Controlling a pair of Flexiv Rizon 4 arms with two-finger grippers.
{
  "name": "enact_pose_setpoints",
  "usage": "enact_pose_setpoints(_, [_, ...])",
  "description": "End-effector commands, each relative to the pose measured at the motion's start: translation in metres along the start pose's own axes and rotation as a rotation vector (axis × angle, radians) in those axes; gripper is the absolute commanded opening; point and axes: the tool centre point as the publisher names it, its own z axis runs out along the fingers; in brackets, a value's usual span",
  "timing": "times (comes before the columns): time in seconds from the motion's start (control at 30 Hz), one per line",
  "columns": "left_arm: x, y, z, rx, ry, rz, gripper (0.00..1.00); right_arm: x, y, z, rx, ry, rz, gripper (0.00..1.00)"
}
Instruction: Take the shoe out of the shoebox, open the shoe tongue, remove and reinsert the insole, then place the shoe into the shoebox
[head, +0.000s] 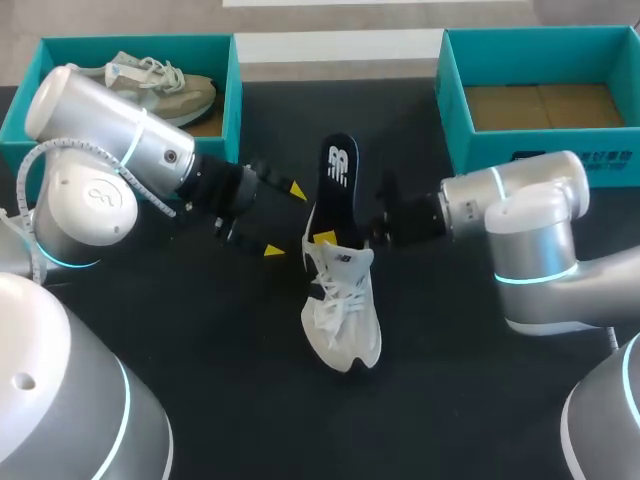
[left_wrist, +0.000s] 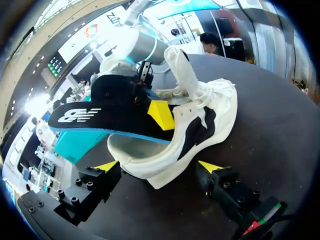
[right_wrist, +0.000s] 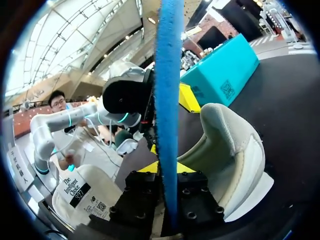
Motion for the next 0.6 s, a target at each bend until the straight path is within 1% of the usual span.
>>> enact_pose_setpoints(0.03, [0.000, -0.001, 0.000, -0.005, 0.002, 0.000, 1.00, 0.004, 0.004, -0.004, 0.006, -0.012, -0.009, 0.36])
enact_pose_setpoints(0.23, [0.000, -0.001, 0.000, -0.005, 0.002, 0.000, 1.00, 0.006, 0.011, -0.009, 0.007, -0.025, -0.023, 0.39])
enact_pose_setpoints(0.43, [0.000, -0.001, 0.000, -0.005, 0.002, 0.000, 1.00, 0.005, 0.023, -0.012, 0.010, -0.036, -0.044, 0.36])
enact_pose_setpoints(0.53, [0.000, -0.001, 0.000, -0.005, 0.002, 0.000, 1.00, 0.002, 0.028, -0.013, 0.015, -0.039, -0.050, 0.28])
enact_pose_setpoints(0.57, [0.000, -0.001, 0.000, -0.005, 0.002, 0.000, 1.00, 0.001, 0.029, -0.014, 0.018, -0.040, -0.050, 0.20])
enact_pose_setpoints(0.6, [0.000, -0.001, 0.000, -0.005, 0.002, 0.000, 1.00, 0.000, 0.029, -0.014, 0.019, -0.041, -0.051, 0.06])
